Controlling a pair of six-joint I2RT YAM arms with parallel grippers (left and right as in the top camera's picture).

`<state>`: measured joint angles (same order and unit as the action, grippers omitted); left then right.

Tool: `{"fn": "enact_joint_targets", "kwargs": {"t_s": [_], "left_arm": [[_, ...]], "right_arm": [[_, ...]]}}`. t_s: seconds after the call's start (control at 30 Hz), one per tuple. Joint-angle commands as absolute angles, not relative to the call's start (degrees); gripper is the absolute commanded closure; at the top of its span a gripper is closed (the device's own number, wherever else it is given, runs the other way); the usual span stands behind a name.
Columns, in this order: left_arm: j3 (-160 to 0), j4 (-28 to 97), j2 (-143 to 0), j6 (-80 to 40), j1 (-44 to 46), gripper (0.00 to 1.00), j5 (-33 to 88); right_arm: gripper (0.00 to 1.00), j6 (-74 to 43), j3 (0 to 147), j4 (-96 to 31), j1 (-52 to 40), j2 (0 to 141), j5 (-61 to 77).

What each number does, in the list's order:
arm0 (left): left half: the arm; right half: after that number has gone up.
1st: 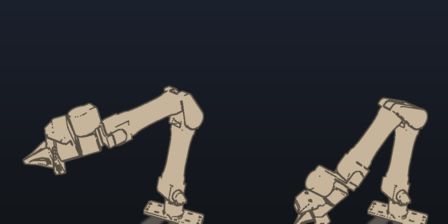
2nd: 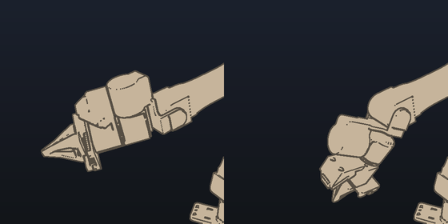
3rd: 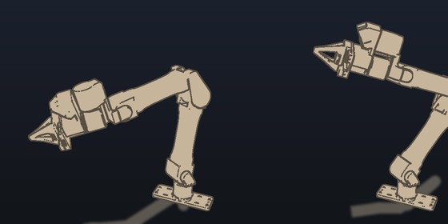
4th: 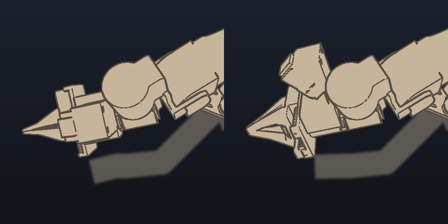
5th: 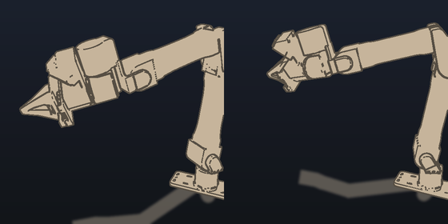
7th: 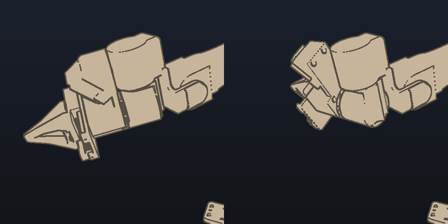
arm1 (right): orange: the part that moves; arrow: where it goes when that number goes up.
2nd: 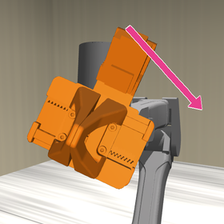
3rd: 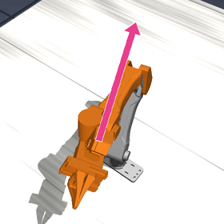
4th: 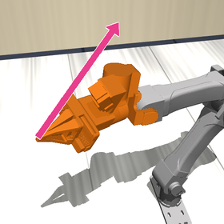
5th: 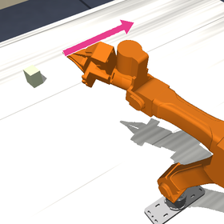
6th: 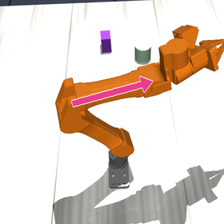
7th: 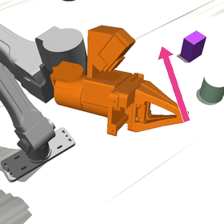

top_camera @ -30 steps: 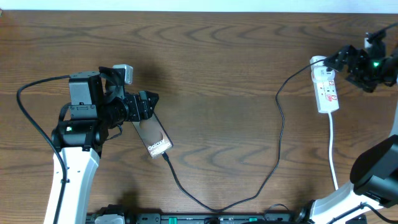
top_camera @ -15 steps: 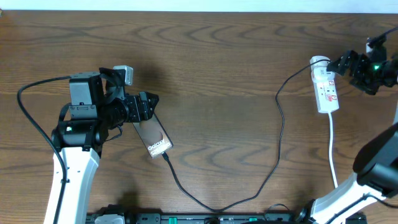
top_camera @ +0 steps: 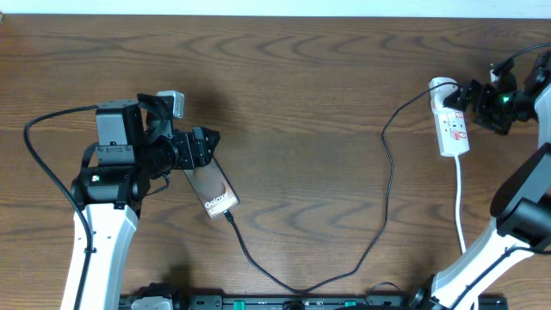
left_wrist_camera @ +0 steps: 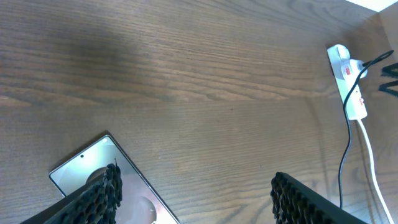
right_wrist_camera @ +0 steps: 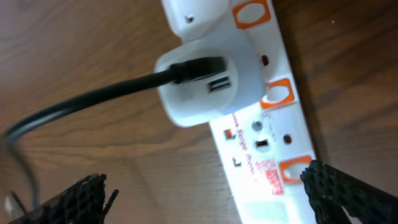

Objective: Plug charger to phone and switch on socket
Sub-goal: 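Press the orange switch beside the plugged adapter with the right gripper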

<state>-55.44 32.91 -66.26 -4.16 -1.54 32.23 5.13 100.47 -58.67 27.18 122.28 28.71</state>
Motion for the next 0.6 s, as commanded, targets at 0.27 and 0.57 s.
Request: {"fn": "enact_joint_targets", "kwargs": {"t_s": [0.27,0.57], "left_arm": [[-56.5,33.0,-66.3,-3.0,-1.4,0.24,32.1],[-56.5,33.0,-66.3,-3.0,-1.4,0.24,32.1]], "right_arm": [[0.01,8.9,101.6,-55.8,25.6,125.1,29.3],[0.01,9.3,101.6,-53.3,24.7,125.3,32.1]]}}
